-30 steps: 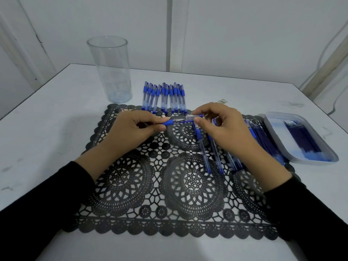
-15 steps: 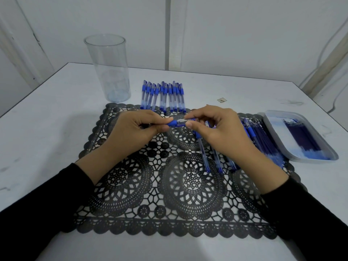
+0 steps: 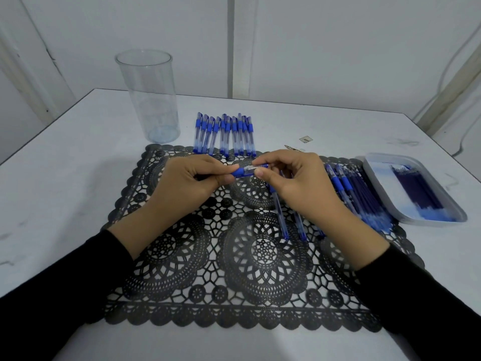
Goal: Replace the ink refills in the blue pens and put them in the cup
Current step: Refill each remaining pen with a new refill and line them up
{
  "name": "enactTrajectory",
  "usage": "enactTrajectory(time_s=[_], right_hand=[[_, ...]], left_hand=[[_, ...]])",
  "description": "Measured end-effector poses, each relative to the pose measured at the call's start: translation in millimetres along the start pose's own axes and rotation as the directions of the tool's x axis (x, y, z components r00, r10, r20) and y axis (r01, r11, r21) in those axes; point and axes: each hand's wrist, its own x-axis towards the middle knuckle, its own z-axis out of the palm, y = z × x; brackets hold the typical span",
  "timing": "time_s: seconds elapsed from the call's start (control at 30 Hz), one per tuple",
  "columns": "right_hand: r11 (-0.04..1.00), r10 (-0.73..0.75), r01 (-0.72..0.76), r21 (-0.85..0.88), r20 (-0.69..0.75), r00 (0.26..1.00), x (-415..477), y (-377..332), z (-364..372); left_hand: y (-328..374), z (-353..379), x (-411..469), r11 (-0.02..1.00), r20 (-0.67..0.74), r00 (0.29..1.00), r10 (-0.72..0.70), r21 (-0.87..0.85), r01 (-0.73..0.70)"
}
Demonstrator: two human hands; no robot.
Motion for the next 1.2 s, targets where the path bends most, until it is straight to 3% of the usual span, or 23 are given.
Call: enactTrajectory(time_s=[0.3, 0.43, 0.63, 0.77, 0.9, 1.03, 1.2], right_hand=[[1.000, -0.003, 0.003, 0.021, -0.006, 1.000, -1, -3, -1], [0.996, -0.078, 0.080, 0.034, -0.051, 0.996, 2, -10, -10], [0.965, 0.008, 0.027, 0.260, -0.133, 0.991, 5, -18, -15], [0.955, 0.033, 0.017, 0.295, -0.162, 0.986, 10, -22, -26], [0.974, 0.056, -0.039, 0.225, -0.071, 0.996, 22, -24, -39], [0.985, 0.155, -0.162, 0.062, 0.101, 0.983, 34, -14, -37], [0.972, 0.233, -0.228, -0.048, 0.180, 0.956, 45, 1, -20]], left_hand=[[4, 1, 0, 1.000, 0.007, 1.000, -0.008, -0.015, 0.008], [13, 0, 8, 0.996, -0.032, 0.999, -0.009, -0.091, 0.006], [16, 2, 7, 1.000, 0.032, 0.999, 0.009, -0.018, -0.008], [-1, -4, 7, 0.972, 0.180, 0.984, -0.002, 0.232, -0.041], [-18, -5, 4, 0.788, 0.226, 0.961, -0.160, 0.615, -0.014], [-23, -2, 3, 0.680, 0.235, 0.910, -0.340, 0.730, 0.066], [-21, 0, 4, 0.656, 0.234, 0.883, -0.408, 0.748, 0.104]])
